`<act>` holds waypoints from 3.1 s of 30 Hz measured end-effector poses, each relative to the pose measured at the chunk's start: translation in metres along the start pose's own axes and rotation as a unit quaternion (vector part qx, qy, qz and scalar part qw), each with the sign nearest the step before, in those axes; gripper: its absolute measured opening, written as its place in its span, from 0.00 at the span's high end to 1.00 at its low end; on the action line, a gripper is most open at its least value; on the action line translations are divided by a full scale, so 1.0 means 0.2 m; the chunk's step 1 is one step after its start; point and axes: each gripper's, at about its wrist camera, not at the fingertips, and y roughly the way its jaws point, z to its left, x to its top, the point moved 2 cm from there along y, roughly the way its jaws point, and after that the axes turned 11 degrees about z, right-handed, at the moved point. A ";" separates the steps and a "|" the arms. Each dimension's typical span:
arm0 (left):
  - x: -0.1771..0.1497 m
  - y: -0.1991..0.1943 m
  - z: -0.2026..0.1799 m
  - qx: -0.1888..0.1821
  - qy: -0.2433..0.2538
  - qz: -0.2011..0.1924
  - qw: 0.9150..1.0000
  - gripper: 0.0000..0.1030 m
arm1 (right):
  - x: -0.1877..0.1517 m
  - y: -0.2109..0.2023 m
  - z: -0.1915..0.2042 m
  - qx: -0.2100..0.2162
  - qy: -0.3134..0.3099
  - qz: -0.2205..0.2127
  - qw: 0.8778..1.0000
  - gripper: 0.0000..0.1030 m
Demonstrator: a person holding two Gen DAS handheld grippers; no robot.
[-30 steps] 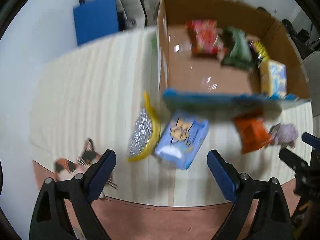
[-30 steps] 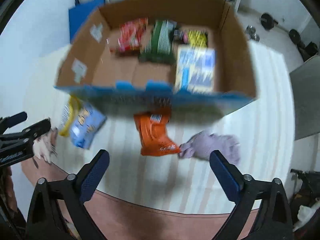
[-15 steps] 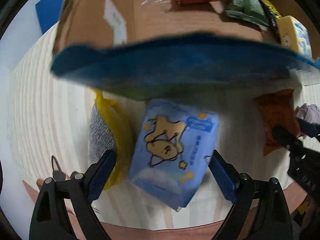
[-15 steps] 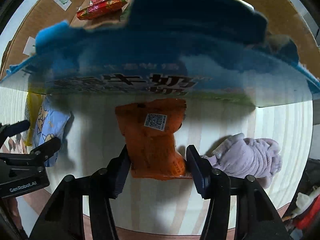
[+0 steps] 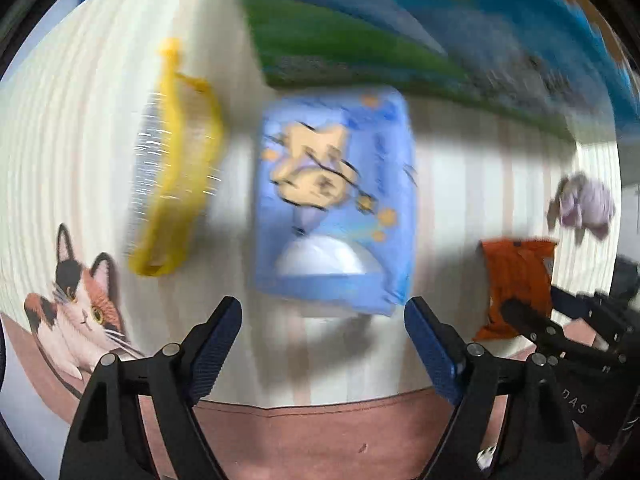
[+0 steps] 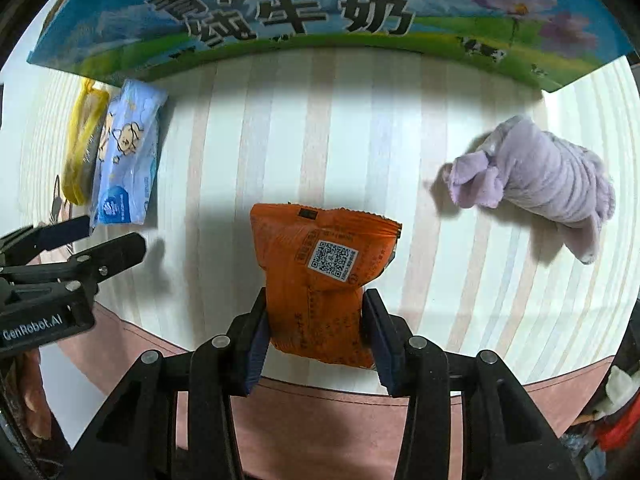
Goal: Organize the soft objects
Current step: 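Grasp the blue wipes pack with the left tool while the right tool grasps the orange bag, then lower both packs into the box beside the milk carton and release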
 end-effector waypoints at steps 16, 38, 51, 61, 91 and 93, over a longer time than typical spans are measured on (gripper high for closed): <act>0.33 0.03 0.02 -0.045 -0.034 0.002 0.998 0.23 | 0.15 -0.03 0.02 0.040 0.052 -0.006 0.998 0.46; -0.01 0.20 -0.30 0.024 -0.016 0.005 1.000 0.58 | -0.02 -0.01 0.00 0.022 0.019 0.017 0.999 0.57; 0.00 -0.81 -0.46 -0.053 0.046 -0.128 0.989 0.58 | -0.02 -0.88 -0.03 0.121 -0.012 -0.099 0.988 0.58; 0.55 -1.01 -0.36 -0.038 0.038 -0.116 0.992 0.58 | 0.55 -1.23 0.06 0.083 -0.010 -0.154 0.984 0.58; 0.84 -0.47 -0.31 -0.073 0.014 0.044 0.996 0.23 | 1.05 -0.69 0.06 0.056 0.007 -0.033 0.998 0.23; 0.82 -0.53 -0.30 -0.067 0.013 0.024 0.997 0.13 | 1.04 -0.72 0.05 0.054 0.011 -0.038 0.998 0.22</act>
